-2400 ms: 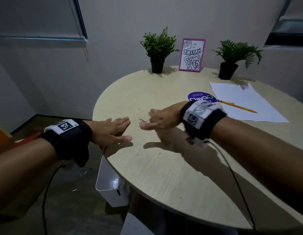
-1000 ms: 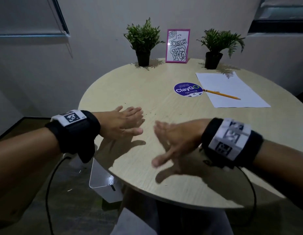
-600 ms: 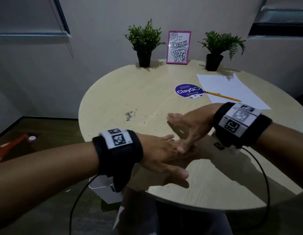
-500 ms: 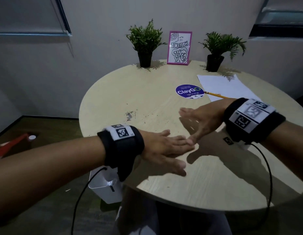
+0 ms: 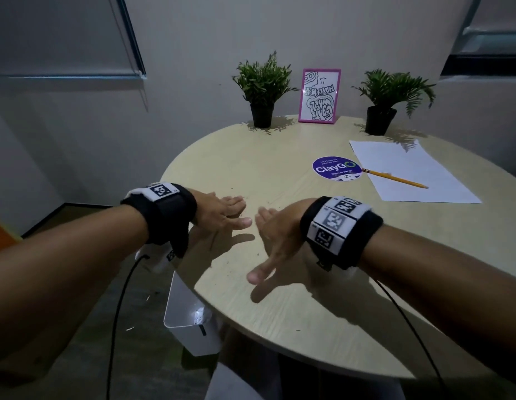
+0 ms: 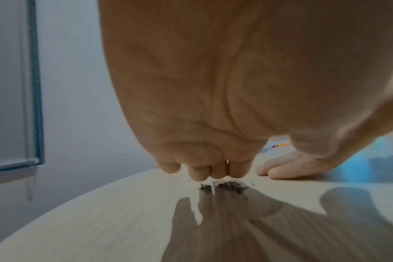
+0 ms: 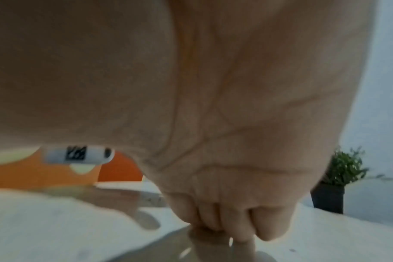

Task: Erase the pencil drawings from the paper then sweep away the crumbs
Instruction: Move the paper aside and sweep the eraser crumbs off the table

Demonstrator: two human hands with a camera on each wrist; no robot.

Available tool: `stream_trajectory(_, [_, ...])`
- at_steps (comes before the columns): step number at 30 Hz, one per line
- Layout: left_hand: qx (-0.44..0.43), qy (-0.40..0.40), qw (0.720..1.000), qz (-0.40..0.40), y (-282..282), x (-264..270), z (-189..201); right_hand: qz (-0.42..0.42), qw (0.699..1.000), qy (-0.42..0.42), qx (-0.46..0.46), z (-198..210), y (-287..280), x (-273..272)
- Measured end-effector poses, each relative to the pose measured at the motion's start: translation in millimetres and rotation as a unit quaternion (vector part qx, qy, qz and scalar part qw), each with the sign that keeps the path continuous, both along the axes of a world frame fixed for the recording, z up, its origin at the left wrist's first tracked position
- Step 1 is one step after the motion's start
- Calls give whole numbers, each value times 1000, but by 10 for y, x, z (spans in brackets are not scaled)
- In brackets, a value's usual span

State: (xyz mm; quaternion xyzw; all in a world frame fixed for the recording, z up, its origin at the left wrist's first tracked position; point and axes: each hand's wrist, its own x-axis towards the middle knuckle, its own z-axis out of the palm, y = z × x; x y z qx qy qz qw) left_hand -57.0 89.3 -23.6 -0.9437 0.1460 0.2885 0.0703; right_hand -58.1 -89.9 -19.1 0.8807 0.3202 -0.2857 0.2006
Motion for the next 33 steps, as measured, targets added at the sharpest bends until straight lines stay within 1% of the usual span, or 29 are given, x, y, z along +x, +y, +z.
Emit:
stream_trajectory(2, [-31,-31,999,3,147,-94,56,-9,999,-4,32,84,91,90])
stream_trajectory(4, [-80,-54,995,-1,348,-245,105,-14,999,-31,35,75,18,222])
stream_trajectory(5, [-100,-55,993,-9,434,-347,130,-16,998,-47,42,20,-63,239])
stream_trajectory(7, [-125,-37,991,-21,565,-573,136,-23,991,-85,105,-132,-180,229])
stream_trajectory(8, [-128,-27,991,-26,606,-689,118,-25,990,-71,119,-183,-176,216])
stream_trajectory(9, [-138,-20,990,-35,627,-803,92,-35,993,-50,105,-185,-108,208])
stream_trajectory(11, [-152,-6,986,-66,621,-995,-15,-30,998,-32,33,-123,162,254])
stream_trajectory(12, [-160,3,984,-80,608,-1069,-73,-9,999,-22,27,-88,304,271])
stream_trajectory(14, [-174,11,980,-97,609,-1137,-204,23,998,8,64,-21,500,337])
stream_trajectory(15, [-176,10,979,-102,613,-1133,-246,20,995,22,90,-2,529,376])
stream_trajectory(17, [-174,-4,978,-111,651,-1056,-304,7,993,8,118,1,525,571])
stream_trajectory(18, [-168,-9,980,-110,692,-989,-325,-7,994,-17,112,-9,510,686])
stream_trajectory(20, [-151,-10,984,-91,768,-821,-341,-16,996,-52,69,-19,504,840])
stream_trajectory(23, [-128,-5,989,-69,803,-577,-301,-34,997,-36,61,-81,626,930])
stream_trajectory(24, [-123,-6,991,-59,803,-507,-273,-28,998,-28,58,-91,690,914])
stream_trajectory(27, [-117,-13,992,-52,820,-333,-226,60,996,15,68,-138,791,788])
stream_trajectory(29, [-114,-24,991,-63,857,-263,-242,75,991,52,96,-52,712,684])
stream_trajectory(31, [-110,-36,992,-48,912,-251,-249,47,987,57,141,79,565,657])
stream_trajectory(33, [-124,-50,990,-34,948,-285,-239,1,988,20,152,124,431,700])
